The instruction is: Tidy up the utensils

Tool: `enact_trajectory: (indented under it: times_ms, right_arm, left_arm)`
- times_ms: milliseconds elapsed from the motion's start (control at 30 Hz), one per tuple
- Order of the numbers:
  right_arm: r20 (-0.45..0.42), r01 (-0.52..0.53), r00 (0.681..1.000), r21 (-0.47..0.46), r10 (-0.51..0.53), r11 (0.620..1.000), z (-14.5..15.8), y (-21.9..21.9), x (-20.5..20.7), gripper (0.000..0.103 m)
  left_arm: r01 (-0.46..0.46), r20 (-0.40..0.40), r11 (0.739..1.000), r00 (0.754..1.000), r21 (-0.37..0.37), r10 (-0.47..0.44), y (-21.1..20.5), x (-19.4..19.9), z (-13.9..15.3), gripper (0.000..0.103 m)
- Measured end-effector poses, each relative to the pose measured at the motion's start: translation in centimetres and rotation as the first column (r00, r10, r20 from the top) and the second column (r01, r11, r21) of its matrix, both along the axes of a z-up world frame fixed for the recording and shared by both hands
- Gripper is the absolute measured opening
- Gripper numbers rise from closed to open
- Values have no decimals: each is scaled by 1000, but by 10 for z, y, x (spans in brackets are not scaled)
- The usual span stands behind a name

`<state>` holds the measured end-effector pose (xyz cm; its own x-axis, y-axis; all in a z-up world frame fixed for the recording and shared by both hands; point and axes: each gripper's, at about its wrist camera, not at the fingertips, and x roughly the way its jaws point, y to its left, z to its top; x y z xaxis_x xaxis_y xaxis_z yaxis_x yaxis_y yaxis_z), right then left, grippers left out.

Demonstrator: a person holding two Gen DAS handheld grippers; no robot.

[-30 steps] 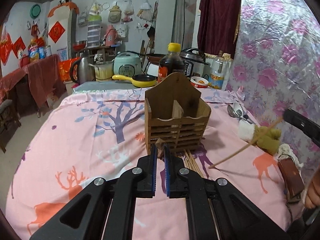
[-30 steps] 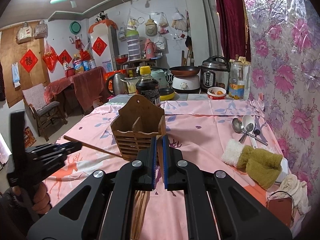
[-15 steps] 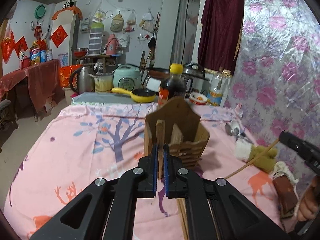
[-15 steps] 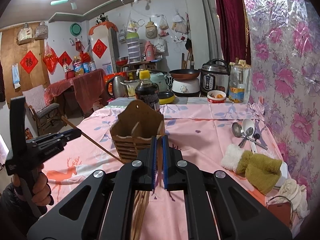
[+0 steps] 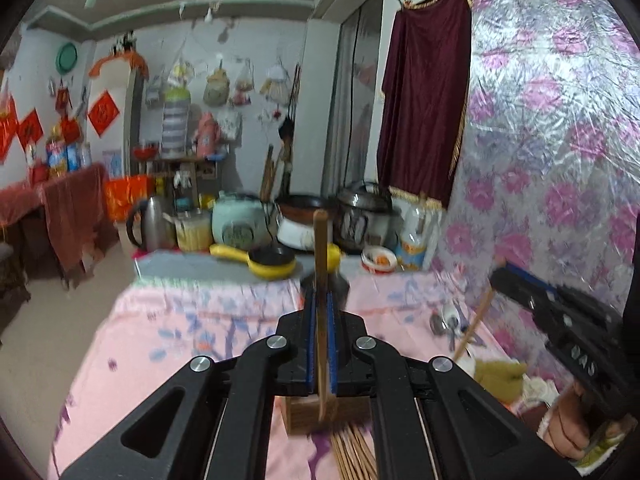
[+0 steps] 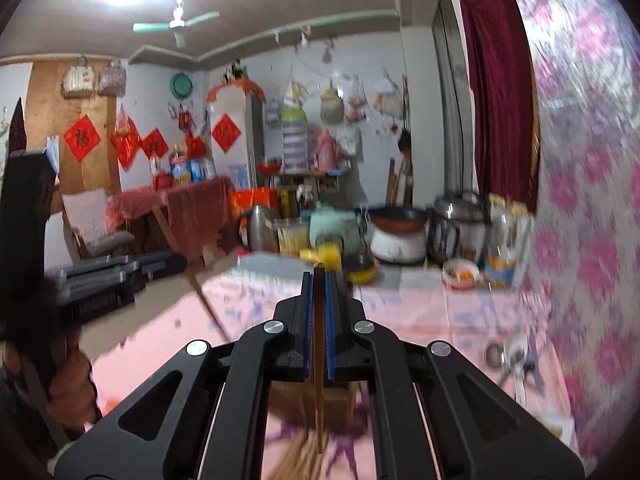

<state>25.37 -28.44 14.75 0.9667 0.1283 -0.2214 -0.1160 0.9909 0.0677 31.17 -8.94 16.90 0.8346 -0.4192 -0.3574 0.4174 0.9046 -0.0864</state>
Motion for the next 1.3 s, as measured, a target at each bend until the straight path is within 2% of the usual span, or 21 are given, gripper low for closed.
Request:
enact_trajectory:
  times_ms: [100,167,367,467,633,667,733,767,800,933,1000,1067,1100,1167,1267,1300]
  right_arm:
    - [49,21,999,-2,-21,1000,13,6,22,6]
    - [52,33,998,-7,-32,999,8,12,41,6]
    - [-37,45,998,6,-45,999,-31,12,84,6]
    - [-65,51,997,14,-50,999,-43,7,93,6]
    - [-119,42,992,28,-38,999,-62,-3,104,8]
    - [-138,28,990,37,-22,999,-67,-5,105,12]
    - [-167,44,985,44,-36,998,-74,-12,104,13]
    - [-181,46,983,54,-36,997,-76,-16,103,13]
    - [-190,49,981,65,-36,997,-78,-19,100,13]
    - [-218,68,975,124,-40,990,-82,-36,80,16]
    - [-210,84,976,142,-53,986,-82,-41,62,25]
    - [-196,92,979,169,-58,981,-82,-46,35,42]
    - [-190,93,980,180,-58,979,-82,-47,24,45]
    - [-187,109,979,184,-74,977,-87,-44,-4,61]
    - [-210,117,974,166,-81,979,-113,-34,-53,66]
    - [-227,114,971,165,-75,980,-125,-31,-67,66]
  left_arm:
    - [-9,16,1000,1000,11,9,-10,15,0,6]
    - [-24,25,1000,999,17,23,-17,28,-6,6]
    - [-40,13,999,999,-21,40,-28,73,-16,6]
    - [-65,55,997,996,-30,66,-33,87,-19,6]
    - [-49,-38,998,998,-31,47,-34,106,-55,6]
    - [-51,-71,999,996,-19,49,-34,108,-68,8]
    - [-70,-109,998,992,0,70,-32,108,-84,45]
    - [-97,-104,995,990,8,97,-28,104,-88,76]
    - [-122,-91,992,988,11,123,-24,100,-91,90]
    - [-158,-79,987,984,19,159,-9,78,-90,98]
    - [-193,-74,981,978,24,194,0,64,-89,98]
    - [-214,-80,976,973,35,216,9,49,-91,98]
    - [-222,-86,974,971,41,225,14,37,-95,98]
    - [-233,-97,971,967,57,237,22,18,-105,98]
    - [-243,-138,963,956,117,258,34,-17,-136,98]
    - [-234,-179,962,950,139,256,39,-32,-154,98]
